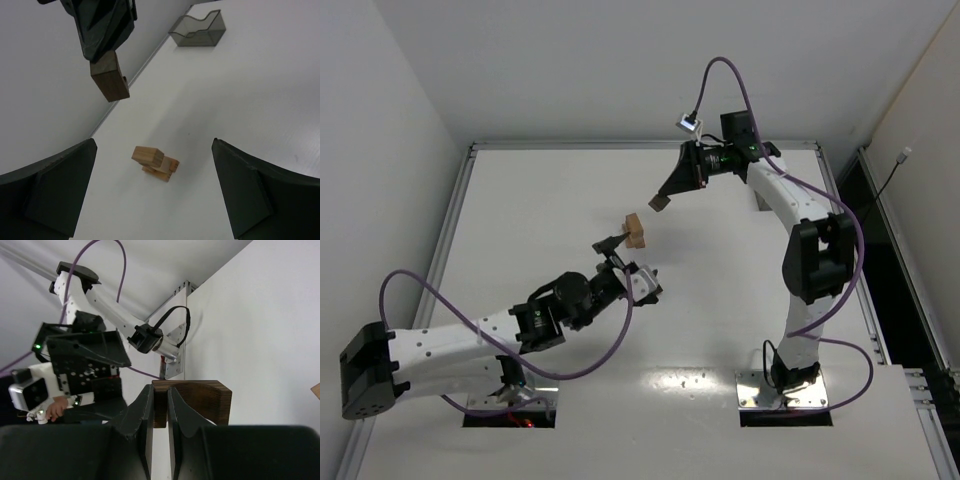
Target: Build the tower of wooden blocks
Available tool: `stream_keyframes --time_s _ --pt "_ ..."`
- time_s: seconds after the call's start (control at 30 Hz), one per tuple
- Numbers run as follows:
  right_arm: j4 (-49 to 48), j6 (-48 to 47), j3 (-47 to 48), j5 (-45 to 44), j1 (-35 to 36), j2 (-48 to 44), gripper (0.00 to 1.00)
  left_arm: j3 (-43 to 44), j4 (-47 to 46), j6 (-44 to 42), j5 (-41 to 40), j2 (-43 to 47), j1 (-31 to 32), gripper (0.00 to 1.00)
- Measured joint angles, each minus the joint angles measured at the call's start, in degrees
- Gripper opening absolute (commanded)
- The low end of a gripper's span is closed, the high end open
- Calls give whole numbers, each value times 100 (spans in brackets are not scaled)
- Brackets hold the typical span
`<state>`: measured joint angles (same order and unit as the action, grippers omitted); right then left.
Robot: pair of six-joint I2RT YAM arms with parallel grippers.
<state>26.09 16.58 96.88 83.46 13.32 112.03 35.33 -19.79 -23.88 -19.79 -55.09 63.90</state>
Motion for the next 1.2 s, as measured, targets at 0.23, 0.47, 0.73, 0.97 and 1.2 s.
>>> stream_keyframes --time_s 0.23,0.47,0.73,0.97,1.2 --pt "11 15 0 13 0 0 0 -557 -949 -114 -706 -120 107 100" --pt "315 -76 0 15 55 0 0 -564 -1191 79 -769 -120 107 92" --pt "752 -297 -63 17 402 -162 0 -557 -1631 151 -758 -625 107 70" --pt "1091 -527 -260 42 520 -577 0 -420 -1897 214 -717 -1014 50 62" --pt "1591 -911 -632 52 551 -654 0 -280 -2243 208 -673 -1082 -107 57"
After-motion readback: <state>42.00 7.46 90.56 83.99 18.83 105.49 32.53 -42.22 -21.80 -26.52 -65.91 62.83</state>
